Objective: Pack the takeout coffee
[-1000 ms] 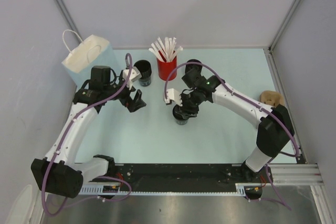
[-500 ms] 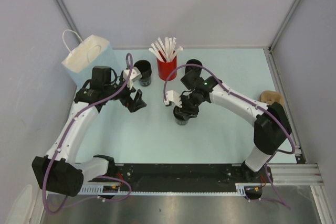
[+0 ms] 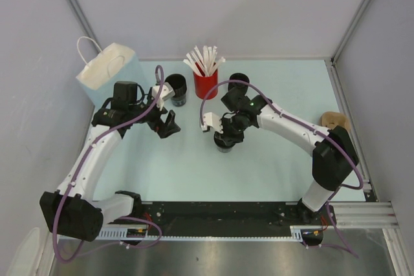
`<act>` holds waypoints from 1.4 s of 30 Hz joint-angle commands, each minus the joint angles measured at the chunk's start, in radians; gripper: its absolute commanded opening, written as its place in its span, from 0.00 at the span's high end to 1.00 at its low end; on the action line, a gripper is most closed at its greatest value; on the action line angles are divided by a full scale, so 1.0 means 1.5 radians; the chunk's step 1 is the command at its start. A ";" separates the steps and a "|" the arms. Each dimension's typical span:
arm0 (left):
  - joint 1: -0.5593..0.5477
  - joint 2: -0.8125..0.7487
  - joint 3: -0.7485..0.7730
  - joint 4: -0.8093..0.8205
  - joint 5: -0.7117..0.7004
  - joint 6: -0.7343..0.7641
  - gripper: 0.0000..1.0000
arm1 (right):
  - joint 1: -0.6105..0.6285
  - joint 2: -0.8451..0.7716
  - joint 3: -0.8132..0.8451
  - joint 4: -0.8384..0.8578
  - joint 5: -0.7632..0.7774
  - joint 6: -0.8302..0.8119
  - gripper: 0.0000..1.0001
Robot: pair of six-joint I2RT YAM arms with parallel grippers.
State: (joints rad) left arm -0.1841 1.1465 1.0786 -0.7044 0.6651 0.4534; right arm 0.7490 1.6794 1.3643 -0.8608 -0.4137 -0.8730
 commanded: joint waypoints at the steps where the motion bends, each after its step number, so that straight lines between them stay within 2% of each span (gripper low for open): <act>1: 0.007 0.000 -0.002 0.015 0.018 -0.002 0.00 | 0.004 -0.001 -0.001 0.011 0.019 0.005 0.94; 10: 0.007 0.002 -0.004 0.016 0.017 -0.002 0.00 | -0.048 -0.020 -0.001 0.037 0.042 0.051 0.96; 17: 0.007 0.004 -0.005 0.018 0.017 -0.002 0.01 | -0.148 -0.053 0.006 0.039 0.000 0.079 0.98; 21: 0.007 0.005 -0.006 0.019 0.015 -0.003 0.00 | -0.175 -0.063 0.006 0.037 -0.002 0.080 0.98; 33: 0.007 0.007 -0.007 0.021 0.018 -0.003 0.01 | -0.301 -0.030 0.014 0.068 0.058 0.122 1.00; 42: 0.007 0.007 -0.008 0.021 0.017 -0.004 0.00 | -0.364 0.005 0.038 0.090 0.109 0.155 1.00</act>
State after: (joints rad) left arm -0.1825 1.1580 1.0748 -0.6971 0.6651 0.4526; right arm 0.2314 1.6573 1.3659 -0.7708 -0.3065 -0.6777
